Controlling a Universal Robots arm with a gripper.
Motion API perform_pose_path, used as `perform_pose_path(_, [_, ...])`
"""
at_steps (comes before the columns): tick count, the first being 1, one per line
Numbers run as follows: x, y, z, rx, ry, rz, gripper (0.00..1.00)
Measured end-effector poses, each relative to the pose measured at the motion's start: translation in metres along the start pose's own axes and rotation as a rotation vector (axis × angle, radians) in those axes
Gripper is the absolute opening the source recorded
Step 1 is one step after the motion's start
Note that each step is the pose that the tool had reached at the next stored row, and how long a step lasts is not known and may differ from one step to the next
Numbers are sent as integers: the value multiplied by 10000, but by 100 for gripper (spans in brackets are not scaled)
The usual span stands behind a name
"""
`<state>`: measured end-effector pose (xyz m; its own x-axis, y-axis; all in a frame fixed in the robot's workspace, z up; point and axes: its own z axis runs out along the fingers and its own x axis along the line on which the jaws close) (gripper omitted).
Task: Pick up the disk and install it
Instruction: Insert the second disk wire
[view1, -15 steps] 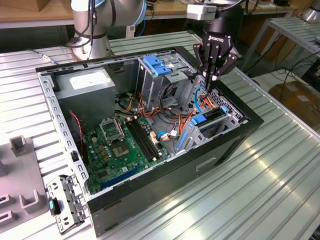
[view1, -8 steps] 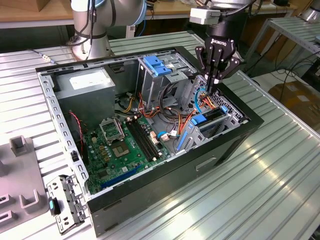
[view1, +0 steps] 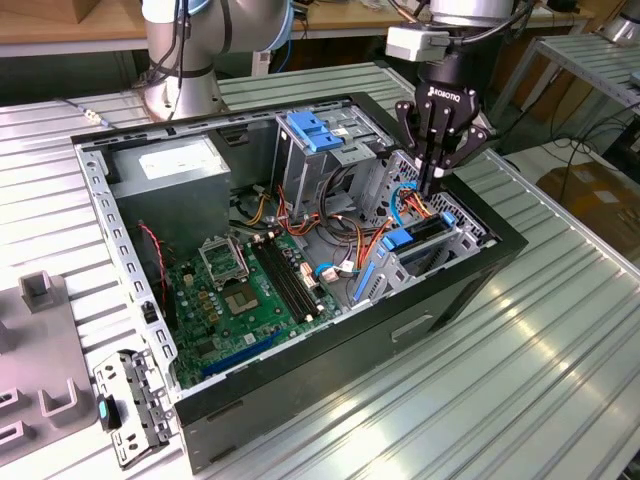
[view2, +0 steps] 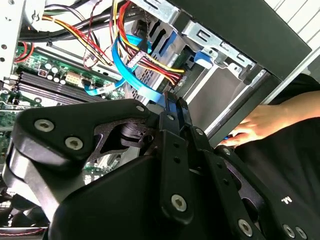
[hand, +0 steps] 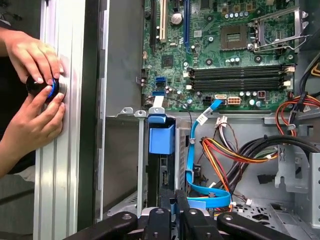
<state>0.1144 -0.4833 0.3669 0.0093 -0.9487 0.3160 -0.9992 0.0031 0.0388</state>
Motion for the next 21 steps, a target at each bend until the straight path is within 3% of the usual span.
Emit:
perform_pose_path(4, [2,113,21,67,-14,5,16])
perform_pose_path(5, [7,127,29,96,-44,-5,16])
perform_pose_path(9, [29,140,50,149,-281,-27,16])
perform_pose_path(11, [76,152,77,189,-412,-29,16])
perform_pose_path(15, [156,167,112,262,-497,-12,16])
perform_pose_path(19, [206,182,134,473,-656,36,16])
perform_pose_path(21, [214,194,140,580,-775,51,16])
